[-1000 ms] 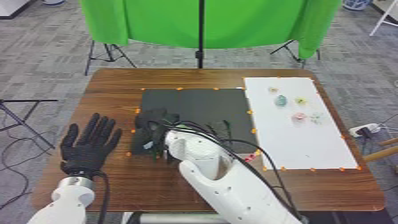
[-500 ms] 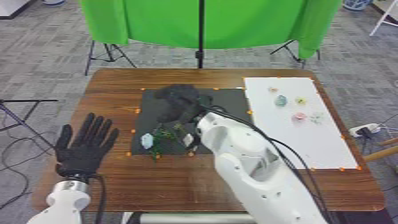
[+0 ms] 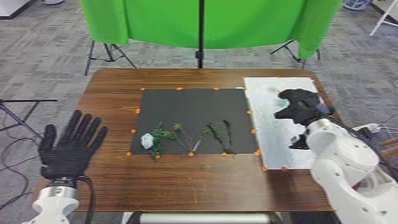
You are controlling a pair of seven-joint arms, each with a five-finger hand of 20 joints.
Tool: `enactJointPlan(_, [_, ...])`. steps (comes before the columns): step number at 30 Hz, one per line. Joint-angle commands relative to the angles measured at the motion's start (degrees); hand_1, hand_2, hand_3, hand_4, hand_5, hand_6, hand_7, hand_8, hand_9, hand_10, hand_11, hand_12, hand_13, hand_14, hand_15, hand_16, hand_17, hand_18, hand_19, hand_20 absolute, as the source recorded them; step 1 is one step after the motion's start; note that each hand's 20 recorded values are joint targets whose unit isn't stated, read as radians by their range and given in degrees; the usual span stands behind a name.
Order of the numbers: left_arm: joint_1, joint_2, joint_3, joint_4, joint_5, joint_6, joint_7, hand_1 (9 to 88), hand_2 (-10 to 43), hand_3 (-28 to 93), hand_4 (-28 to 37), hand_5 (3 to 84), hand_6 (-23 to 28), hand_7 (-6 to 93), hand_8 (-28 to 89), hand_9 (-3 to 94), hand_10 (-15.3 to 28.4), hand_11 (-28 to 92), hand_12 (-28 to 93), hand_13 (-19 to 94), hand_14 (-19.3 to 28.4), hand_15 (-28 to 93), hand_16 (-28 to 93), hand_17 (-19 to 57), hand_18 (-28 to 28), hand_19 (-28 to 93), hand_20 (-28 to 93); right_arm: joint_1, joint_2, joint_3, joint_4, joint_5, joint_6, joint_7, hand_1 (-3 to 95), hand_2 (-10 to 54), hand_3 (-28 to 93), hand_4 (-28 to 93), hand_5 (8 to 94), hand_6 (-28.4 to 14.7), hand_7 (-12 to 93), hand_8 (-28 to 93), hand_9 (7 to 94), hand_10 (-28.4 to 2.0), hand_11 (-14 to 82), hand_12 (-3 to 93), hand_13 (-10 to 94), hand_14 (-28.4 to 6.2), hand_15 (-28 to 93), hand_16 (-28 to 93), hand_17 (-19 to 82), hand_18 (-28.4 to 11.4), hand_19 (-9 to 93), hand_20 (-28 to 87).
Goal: Arrange flowers
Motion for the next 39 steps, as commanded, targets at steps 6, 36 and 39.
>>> enactJointPlan(6, [0.1, -0.75, 1.91, -0.04, 0.28, 2.51, 0.39, 21.8, 15.3, 74, -28.3, 42.3, 9.2, 6.1, -8, 35.1, 14.2, 14, 8, 25, 15.1, 25, -5, -8.5, 13.4, 32, 11, -0.2, 2.3, 0.9, 6.1, -2.4, 3.6, -0.7, 36.0, -9.5, 85, -28, 44.3, -4.4, 11, -12, 40.0, -15.3, 7.9, 11.7, 33, -17.4, 21, 16, 18, -22.6, 65, 32])
enactJointPlan(36, [1.8, -0.94, 2.04, -1.46, -2.82, 8.44, 2.65, 24.0, 16.3, 74, -28.3, 45.0, 10.1, 8.5, -9, 37.3, 15.9, 18, 9, 27, 15.9, 33, -6, -8.3, 13.9, 35, 12, 13.8, -2.3, -13.9, 5.3, 0.5, 11.3, -1.7, 57.0, -9.5, 72, -28, 73.6, -1.3, 28, -3, 85.2, -10.0, 16.4, 43.0, 60, -13.3, 70, 37, 35, -23.7, 93, 67])
enactJointPlan(39, [1.3, -0.7, 2.37, -1.33, -2.9, 8.49, 2.61, 23.9, 16.5, 74, -28.3, 45.0, 10.1, 8.6, -9, 37.3, 15.9, 18, 9, 27, 15.9, 33, -7, -8.3, 13.8, 35, 12, 21.7, -5.9, -20.3, 8.2, 1.3, 11.2, -5.4, 57.0, -9.5, 73, -28, 73.2, -1.3, 27, -3, 84.7, -10.1, 16.7, 43.1, 60, -13.2, 70, 37, 34, -23.5, 93, 67])
